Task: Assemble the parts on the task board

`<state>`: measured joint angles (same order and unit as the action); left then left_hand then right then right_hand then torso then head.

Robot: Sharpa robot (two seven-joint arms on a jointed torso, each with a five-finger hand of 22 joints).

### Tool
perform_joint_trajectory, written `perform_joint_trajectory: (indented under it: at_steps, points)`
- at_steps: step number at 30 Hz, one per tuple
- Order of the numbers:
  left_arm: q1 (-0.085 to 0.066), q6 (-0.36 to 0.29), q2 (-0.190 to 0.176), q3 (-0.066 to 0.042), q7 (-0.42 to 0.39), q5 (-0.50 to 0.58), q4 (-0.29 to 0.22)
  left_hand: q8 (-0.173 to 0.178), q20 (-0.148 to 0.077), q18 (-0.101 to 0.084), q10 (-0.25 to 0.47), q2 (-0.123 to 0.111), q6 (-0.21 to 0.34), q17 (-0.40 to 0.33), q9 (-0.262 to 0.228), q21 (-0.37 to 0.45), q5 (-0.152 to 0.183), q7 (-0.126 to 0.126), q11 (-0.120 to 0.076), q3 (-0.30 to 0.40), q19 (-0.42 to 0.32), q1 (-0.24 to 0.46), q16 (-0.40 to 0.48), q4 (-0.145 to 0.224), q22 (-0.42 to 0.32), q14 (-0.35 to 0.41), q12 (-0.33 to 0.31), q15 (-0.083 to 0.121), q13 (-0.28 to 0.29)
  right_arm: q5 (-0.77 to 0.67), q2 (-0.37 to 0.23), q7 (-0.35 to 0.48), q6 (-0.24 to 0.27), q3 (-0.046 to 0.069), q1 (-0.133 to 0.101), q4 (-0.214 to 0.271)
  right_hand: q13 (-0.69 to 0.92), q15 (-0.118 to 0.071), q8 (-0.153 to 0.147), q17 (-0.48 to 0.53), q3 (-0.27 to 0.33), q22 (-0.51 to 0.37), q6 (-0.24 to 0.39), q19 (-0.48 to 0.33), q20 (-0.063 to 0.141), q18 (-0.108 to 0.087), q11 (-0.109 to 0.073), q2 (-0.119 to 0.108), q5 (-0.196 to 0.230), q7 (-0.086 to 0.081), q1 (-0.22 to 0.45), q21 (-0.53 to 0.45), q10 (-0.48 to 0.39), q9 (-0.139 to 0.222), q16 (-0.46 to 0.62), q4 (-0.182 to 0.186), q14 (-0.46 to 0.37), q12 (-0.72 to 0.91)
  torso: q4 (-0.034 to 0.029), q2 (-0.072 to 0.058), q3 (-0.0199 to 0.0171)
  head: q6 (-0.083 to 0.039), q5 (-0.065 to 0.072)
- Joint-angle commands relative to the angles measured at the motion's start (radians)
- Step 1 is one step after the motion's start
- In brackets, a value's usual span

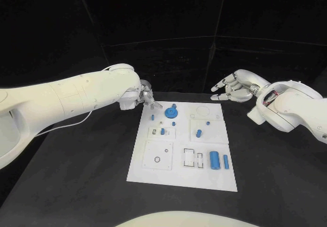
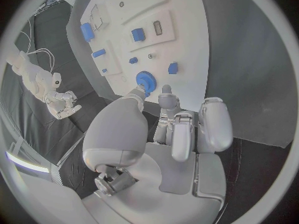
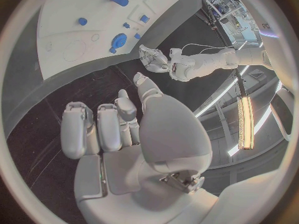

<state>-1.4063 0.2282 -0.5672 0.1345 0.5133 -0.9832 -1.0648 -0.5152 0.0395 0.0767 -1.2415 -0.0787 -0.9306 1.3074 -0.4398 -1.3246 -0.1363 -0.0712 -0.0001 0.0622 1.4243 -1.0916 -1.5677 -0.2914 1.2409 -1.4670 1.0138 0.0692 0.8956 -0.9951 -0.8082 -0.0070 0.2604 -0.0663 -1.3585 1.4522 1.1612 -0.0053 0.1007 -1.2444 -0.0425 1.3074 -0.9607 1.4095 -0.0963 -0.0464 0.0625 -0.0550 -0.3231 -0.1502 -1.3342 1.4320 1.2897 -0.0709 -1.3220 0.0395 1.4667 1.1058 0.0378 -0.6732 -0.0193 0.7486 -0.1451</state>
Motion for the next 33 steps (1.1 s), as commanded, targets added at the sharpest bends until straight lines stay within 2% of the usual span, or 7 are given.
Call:
perform_joint_trajectory:
  at_steps: [1, 5, 8, 12, 19, 25, 33]
  points:
    - [0.001, 0.046, 0.011, 0.001, 0.002, -0.017, 0.022, 0.001, 0.006, -0.001, 0.003, 0.010, -0.007, 0.263, 0.001, 0.001, 0.000, 0.000, -0.001, -0.005, 0.001, -0.003, -0.003, 0.001, 0.001, -0.104, 0.001, -0.006, 0.001, 0.002, 0.002, 0.004, -0.003, 0.001, -0.002, 0.001, -0.001, -0.008, 0.003, 0.001, 0.000, 0.031, 0.000, -0.007, -0.002, -0.011, -0.001, 0.001, 0.004, 0.000, 0.004, -0.004, -0.006, 0.001, 0.003, 0.006, 0.034, -0.006, 0.0013, 0.000, 0.0004, 0.002, -0.003]
    - [0.005, 0.052, 0.023, 0.002, 0.002, -0.022, 0.050, 0.000, 0.006, -0.002, 0.001, 0.012, -0.011, 0.263, 0.002, -0.001, 0.000, 0.001, -0.002, -0.011, 0.002, -0.002, -0.003, 0.001, 0.004, -0.104, 0.004, -0.006, 0.002, 0.002, 0.002, 0.004, -0.003, 0.001, -0.002, 0.001, -0.001, -0.008, 0.003, 0.001, 0.000, 0.031, 0.000, -0.007, -0.002, -0.011, -0.001, 0.001, 0.004, 0.000, 0.004, -0.004, -0.006, 0.001, 0.003, 0.006, 0.034, -0.006, 0.0009, 0.000, 0.0009, 0.001, -0.002]
    - [0.008, 0.060, 0.029, 0.002, 0.002, -0.029, 0.065, -0.001, 0.006, -0.002, 0.001, 0.013, -0.012, 0.263, 0.002, -0.001, 0.000, 0.001, -0.002, -0.011, 0.002, -0.002, -0.003, 0.001, 0.004, -0.104, 0.004, -0.005, 0.003, 0.002, 0.002, 0.004, -0.003, 0.001, -0.002, 0.001, -0.001, -0.008, 0.003, 0.001, 0.000, 0.031, 0.000, -0.007, -0.002, -0.011, -0.001, 0.001, 0.004, 0.000, 0.004, -0.004, -0.006, 0.001, 0.003, 0.006, 0.034, -0.006, 0.0008, 0.001, -0.0007, 0.003, -0.003]
    - [0.013, 0.076, 0.036, 0.003, 0.003, -0.035, 0.081, -0.001, 0.006, -0.002, 0.000, 0.014, -0.013, 0.263, 0.003, -0.003, 0.000, 0.001, -0.002, -0.013, 0.003, -0.003, -0.003, 0.001, 0.006, -0.104, 0.006, -0.005, 0.004, 0.002, 0.003, 0.004, -0.003, 0.001, -0.002, 0.001, -0.002, -0.009, 0.003, 0.001, -0.001, 0.032, 0.000, -0.006, -0.001, -0.011, -0.002, 0.002, 0.004, 0.000, 0.002, -0.003, -0.006, 0.001, 0.003, 0.006, 0.034, -0.006, -0.0010, 0.001, -0.0005, 0.004, -0.001]
    - [0.018, 0.094, 0.048, 0.005, 0.005, -0.040, 0.112, -0.002, 0.006, -0.002, 0.000, 0.014, -0.014, 0.263, 0.003, -0.004, 0.001, 0.002, -0.003, -0.015, 0.004, -0.003, -0.003, 0.002, 0.008, -0.104, 0.006, -0.005, 0.004, 0.002, 0.005, 0.004, -0.004, 0.001, -0.002, -0.001, -0.002, -0.009, 0.003, 0.001, -0.001, 0.032, 0.000, -0.006, -0.001, -0.011, -0.002, 0.002, 0.004, 0.000, 0.002, -0.003, -0.006, 0.001, 0.003, 0.006, 0.034, -0.006, 0.0000, 0.002, -0.0011, 0.003, -0.006]
    - [0.021, 0.107, 0.052, 0.006, 0.005, -0.041, 0.120, -0.002, 0.006, -0.003, 0.000, 0.014, -0.016, 0.263, 0.004, -0.005, 0.001, 0.002, -0.003, -0.018, 0.004, -0.004, -0.003, 0.002, 0.009, -0.104, 0.006, -0.005, 0.004, 0.002, 0.006, 0.005, -0.004, 0.001, -0.002, -0.001, -0.002, -0.009, 0.003, 0.001, -0.001, 0.032, 0.000, -0.006, -0.001, -0.011, -0.002, 0.002, 0.004, 0.000, 0.002, -0.003, -0.006, 0.001, 0.003, 0.006, 0.034, -0.006, -0.0005, 0.001, -0.0006, 0.003, -0.004]
    - [0.024, 0.120, 0.057, 0.015, 0.006, -0.042, 0.122, -0.002, 0.006, -0.003, -0.001, 0.016, -0.017, 0.263, 0.005, -0.005, 0.001, 0.003, -0.004, -0.021, 0.005, -0.010, -0.003, 0.004, 0.010, -0.104, 0.007, -0.004, 0.003, 0.002, 0.008, 0.005, -0.005, 0.001, -0.002, -0.002, -0.002, -0.009, 0.004, 0.001, -0.002, 0.032, 0.000, -0.006, -0.001, -0.011, -0.002, 0.003, 0.003, 0.000, 0.000, -0.003, -0.006, 0.001, 0.004, 0.005, 0.034, -0.006, 0.0000, 0.001, -0.0009, 0.004, -0.006]
